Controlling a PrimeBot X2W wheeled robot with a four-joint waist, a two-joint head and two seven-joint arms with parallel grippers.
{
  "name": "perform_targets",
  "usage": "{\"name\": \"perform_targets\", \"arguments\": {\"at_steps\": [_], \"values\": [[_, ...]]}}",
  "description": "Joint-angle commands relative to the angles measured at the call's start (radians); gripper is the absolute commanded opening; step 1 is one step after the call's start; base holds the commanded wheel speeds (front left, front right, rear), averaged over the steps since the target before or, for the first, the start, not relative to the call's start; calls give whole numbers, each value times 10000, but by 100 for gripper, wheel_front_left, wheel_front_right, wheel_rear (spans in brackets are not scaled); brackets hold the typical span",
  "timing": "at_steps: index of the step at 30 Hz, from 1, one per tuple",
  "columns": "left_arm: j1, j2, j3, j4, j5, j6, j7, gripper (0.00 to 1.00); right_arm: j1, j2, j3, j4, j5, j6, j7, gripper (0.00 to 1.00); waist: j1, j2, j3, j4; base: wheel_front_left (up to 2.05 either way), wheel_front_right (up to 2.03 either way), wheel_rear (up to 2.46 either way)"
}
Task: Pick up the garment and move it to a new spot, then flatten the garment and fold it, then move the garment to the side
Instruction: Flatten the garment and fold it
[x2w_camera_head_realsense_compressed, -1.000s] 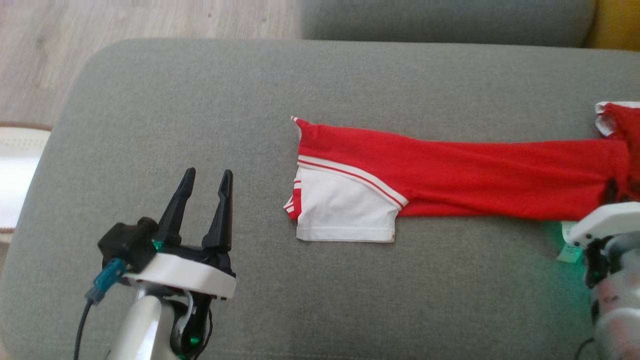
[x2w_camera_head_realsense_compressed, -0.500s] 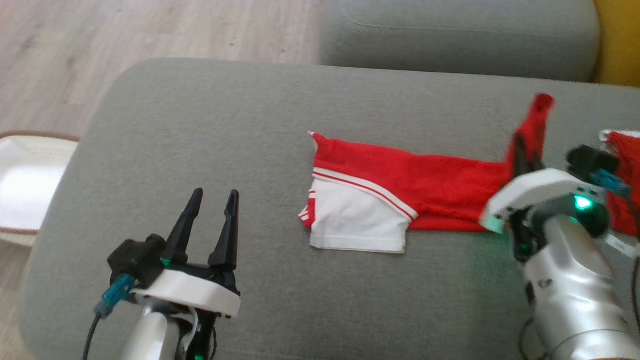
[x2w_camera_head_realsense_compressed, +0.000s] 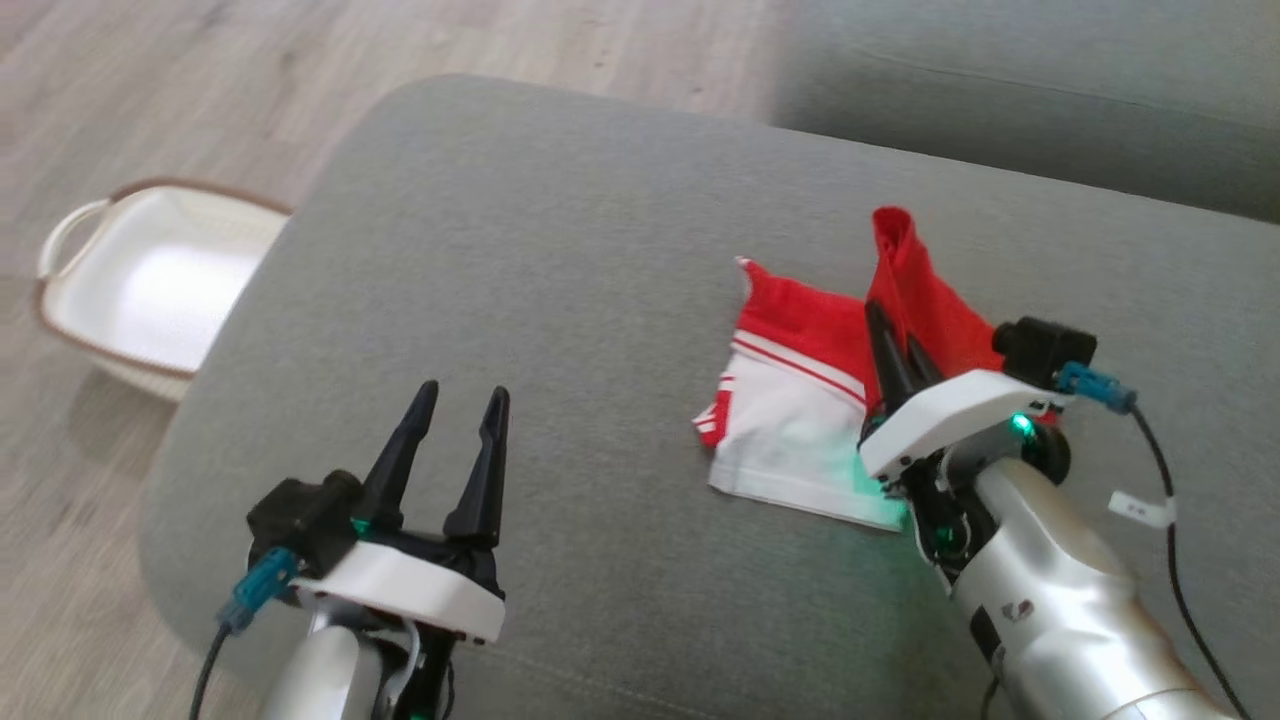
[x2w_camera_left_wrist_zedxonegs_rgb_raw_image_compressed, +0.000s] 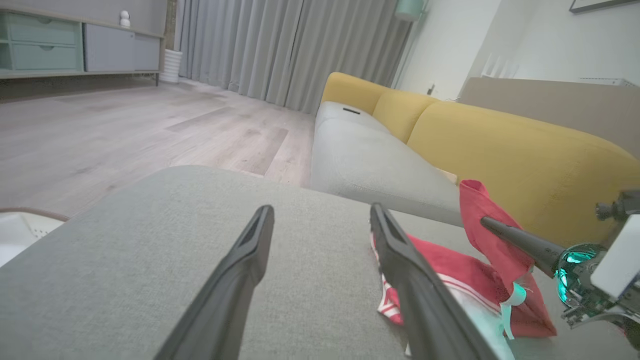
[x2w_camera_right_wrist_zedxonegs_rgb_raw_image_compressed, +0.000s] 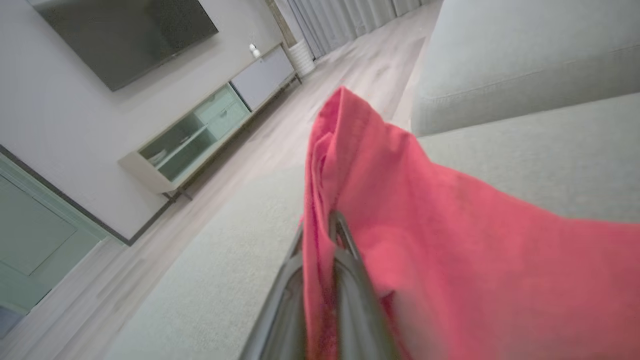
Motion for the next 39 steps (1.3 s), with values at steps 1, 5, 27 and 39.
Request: {"name": "perform_targets", "arguments": {"at_steps": [1,5,27,39], "values": [[-538,26,209,-295,-112,-59,-61,100,-434,142,363,-73,254,-9,-185,0,0,0,91,409,0,0,0],[-535,26,161,-292,-170,-59,-61,100,-582,142,888,453,782,-9,-334,0,0,0,192,807,0,0,0],[-540,26,533,-476,-86,-59,-61,100,-1201,143,3557,958,2716,-9,-703,100,0,0,-142,-206,0,0,0],[-445,26,644,-743,-85,-59,-61,100,83,-1314,-247,-1738,-2462,-9,-732,100,0,0,-273,-1923,0,0,0]]}}
